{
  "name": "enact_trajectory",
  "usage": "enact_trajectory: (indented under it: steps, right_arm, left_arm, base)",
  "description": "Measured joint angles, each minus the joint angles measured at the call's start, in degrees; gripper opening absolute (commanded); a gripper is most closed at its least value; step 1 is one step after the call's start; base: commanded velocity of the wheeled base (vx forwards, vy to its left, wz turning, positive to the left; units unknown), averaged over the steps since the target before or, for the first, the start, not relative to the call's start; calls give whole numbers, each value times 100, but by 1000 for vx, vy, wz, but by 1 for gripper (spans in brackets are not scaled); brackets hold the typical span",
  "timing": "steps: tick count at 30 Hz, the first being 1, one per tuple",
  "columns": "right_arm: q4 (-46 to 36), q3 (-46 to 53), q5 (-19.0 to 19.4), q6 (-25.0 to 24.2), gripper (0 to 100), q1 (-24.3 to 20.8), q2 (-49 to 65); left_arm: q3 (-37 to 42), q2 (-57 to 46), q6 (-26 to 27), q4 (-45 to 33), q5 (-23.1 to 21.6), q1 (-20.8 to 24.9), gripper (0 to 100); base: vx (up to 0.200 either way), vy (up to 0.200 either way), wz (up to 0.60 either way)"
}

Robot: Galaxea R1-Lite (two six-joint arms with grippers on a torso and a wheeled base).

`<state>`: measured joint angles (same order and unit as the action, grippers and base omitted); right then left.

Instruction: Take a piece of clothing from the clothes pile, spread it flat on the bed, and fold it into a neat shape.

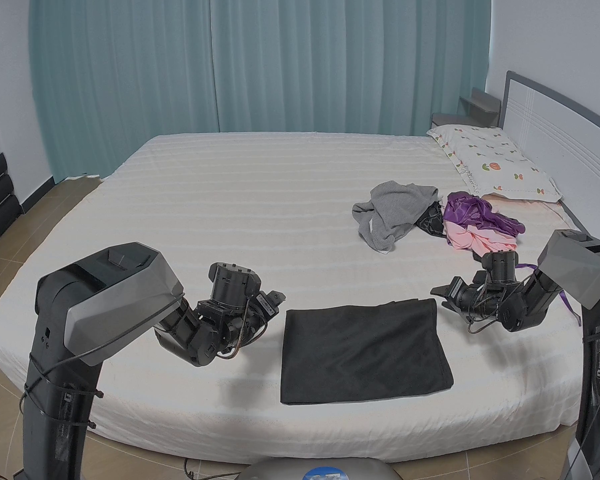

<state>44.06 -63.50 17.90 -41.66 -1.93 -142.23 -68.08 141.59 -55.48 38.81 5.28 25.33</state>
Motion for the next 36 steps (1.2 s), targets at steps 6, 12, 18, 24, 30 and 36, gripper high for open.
enact_trajectory:
  steps: [6, 12, 18, 24, 30, 36]
  right_arm:
    - [34, 446, 73, 24, 100, -9, 240]
    - [96, 1646, 235, 282, 100, -102, 756]
    - [650, 3038, 418, 1075, 100, -88, 1114]
    - [1197, 3825, 583, 1495, 100, -116, 1307]
    - [1228, 3875, 591, 1426, 100, -210, 1318]
    - [1230, 3694, 585, 1070, 100, -302, 1290]
  left_arm:
    - [74, -13, -16, 5, -4, -4, 100]
    - [191, -52, -38, 21, -13, -12, 100]
    - [369, -133, -57, 29, -27, -12, 100]
    - [533, -226, -68, 33, -52, -12, 100]
    - [541, -262, -66, 33, -61, -12, 100]
    - [505, -267, -73, 35, -68, -23, 100]
  base:
    - [0, 0, 0]
    - [0, 0, 0]
    - [0, 0, 0]
    - [-100, 0, 0]
    - [0, 0, 0]
    - [0, -100, 0]
